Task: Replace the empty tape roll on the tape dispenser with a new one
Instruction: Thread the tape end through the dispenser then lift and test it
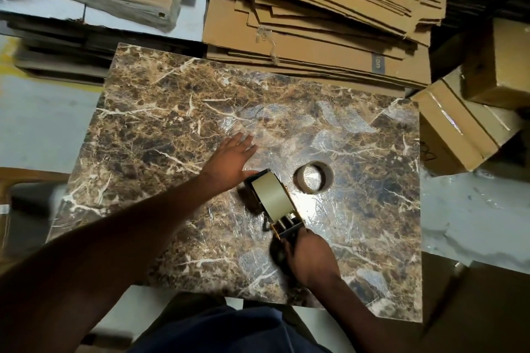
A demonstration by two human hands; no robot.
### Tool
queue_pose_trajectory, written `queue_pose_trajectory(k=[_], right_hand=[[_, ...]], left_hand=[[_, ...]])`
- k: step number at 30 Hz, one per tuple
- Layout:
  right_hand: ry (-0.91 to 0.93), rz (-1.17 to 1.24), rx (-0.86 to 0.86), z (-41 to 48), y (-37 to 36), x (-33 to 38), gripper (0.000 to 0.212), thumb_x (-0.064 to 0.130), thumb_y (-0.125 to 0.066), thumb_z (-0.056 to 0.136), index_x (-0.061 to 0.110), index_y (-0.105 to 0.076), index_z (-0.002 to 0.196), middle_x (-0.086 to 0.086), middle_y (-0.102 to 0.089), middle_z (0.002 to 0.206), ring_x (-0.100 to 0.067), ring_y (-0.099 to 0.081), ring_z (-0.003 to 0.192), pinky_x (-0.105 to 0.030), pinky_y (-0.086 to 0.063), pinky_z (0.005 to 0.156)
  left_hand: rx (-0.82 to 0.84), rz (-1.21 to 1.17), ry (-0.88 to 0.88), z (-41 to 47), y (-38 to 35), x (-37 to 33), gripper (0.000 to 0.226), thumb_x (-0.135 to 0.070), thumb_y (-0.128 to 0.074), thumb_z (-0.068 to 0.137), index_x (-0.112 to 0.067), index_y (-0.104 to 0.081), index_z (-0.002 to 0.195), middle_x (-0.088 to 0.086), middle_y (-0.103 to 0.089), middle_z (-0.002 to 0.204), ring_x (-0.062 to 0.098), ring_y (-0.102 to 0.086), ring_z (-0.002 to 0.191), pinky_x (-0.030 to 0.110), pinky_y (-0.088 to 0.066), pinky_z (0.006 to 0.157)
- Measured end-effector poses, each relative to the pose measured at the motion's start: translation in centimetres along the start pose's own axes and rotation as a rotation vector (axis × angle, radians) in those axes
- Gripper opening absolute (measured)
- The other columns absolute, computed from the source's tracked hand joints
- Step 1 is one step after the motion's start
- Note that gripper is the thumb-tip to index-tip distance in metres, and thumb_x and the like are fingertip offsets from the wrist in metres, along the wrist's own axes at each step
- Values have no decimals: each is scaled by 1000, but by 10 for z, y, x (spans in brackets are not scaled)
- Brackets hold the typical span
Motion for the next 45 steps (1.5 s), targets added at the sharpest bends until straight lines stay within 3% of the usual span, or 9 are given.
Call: queue_pose_trajectory(k=[5, 8, 12, 17, 22, 27, 34, 39, 45], right_hand=[[-13, -68, 26, 3, 13, 12, 36, 39, -47, 102, 12, -67, 114, -10, -75, 110, -28, -73, 101, -36, -56, 84], [-4, -135, 39, 6, 23, 19, 28, 29, -51, 99, 12, -69, 113, -10, -75, 111, -29, -74, 104, -34, -57, 85], [-18, -160, 44, 11, 41, 40, 31, 22, -50, 98, 8, -69, 118, -14, -73, 120, -34, -70, 113, -35, -55, 90], [-92, -161, 65, 7, 57, 49, 39, 36, -53, 98, 13, -68, 126, -10, -72, 127, -31, -67, 120, -35, -54, 92], [-123, -165, 83, -15, 43, 32, 42, 44, -52, 96, 16, -70, 122, -9, -74, 120, -30, -70, 114, -34, -54, 89], [-140, -153, 120, -28, 37, 22, 53, 52, -47, 87, 18, -72, 118, -10, -75, 118, -31, -71, 111, -35, -55, 88], [-169, -143, 163, -55, 20, 2, 30, 27, -58, 91, 20, -75, 115, -5, -78, 113, -22, -74, 105, -31, -59, 89], [-226, -210, 136, -74, -14, -33, 28, 24, -52, 93, 21, -74, 109, -1, -78, 108, -20, -75, 100, -28, -54, 78], [-128, -141, 73, -77, -24, -47, 32, 38, -47, 93, 22, -73, 100, -5, -78, 92, -21, -74, 82, -29, -47, 64]], left_hand=[[-15, -97, -36, -3, -1, 18, 76, -54, -58, 99, -31, -27, 164, -7, -10, 175, 19, -4, 162, 44, -4, 123], [-5, -108, -33, -4, -1, 18, 75, -32, -63, 99, -32, -26, 164, -9, -7, 174, 18, -1, 162, 55, -9, 126], [-2, -77, -18, 0, -9, 25, 96, -9, -75, 88, -38, -23, 162, -13, -9, 173, 17, -4, 162, 64, -19, 126], [-7, -85, -40, 2, -11, 25, 85, -26, -74, 93, -34, -26, 163, -9, -12, 174, 19, -7, 162, 61, -21, 127], [-26, -97, -49, 0, -5, 22, 81, -68, -54, 95, -29, -31, 162, -4, -15, 174, 20, -9, 162, 57, -15, 129], [-15, -119, -43, 1, -4, 21, 84, -69, -57, 93, -28, -33, 162, -4, -15, 174, 20, -7, 162, 54, -13, 127], [-4, -151, -32, 2, 0, 22, 83, -65, -61, 93, -27, -34, 162, -5, -15, 174, 18, -5, 162, 53, -17, 126], [-15, -137, -68, 4, -8, 23, 84, -67, -57, 94, -25, -32, 162, -3, -12, 175, 20, -4, 162, 53, -12, 127], [-1, -55, -75, 4, -2, 17, 84, -65, -57, 96, -24, -30, 163, 2, -11, 175, 25, -5, 162, 52, -6, 129]])
Point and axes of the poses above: each hand's wrist, its own z-axis towards the middle knuckle, its own y-axis out of the back of the hand, x = y × z, the point moved 4 cm from there along z, towards the middle knuckle
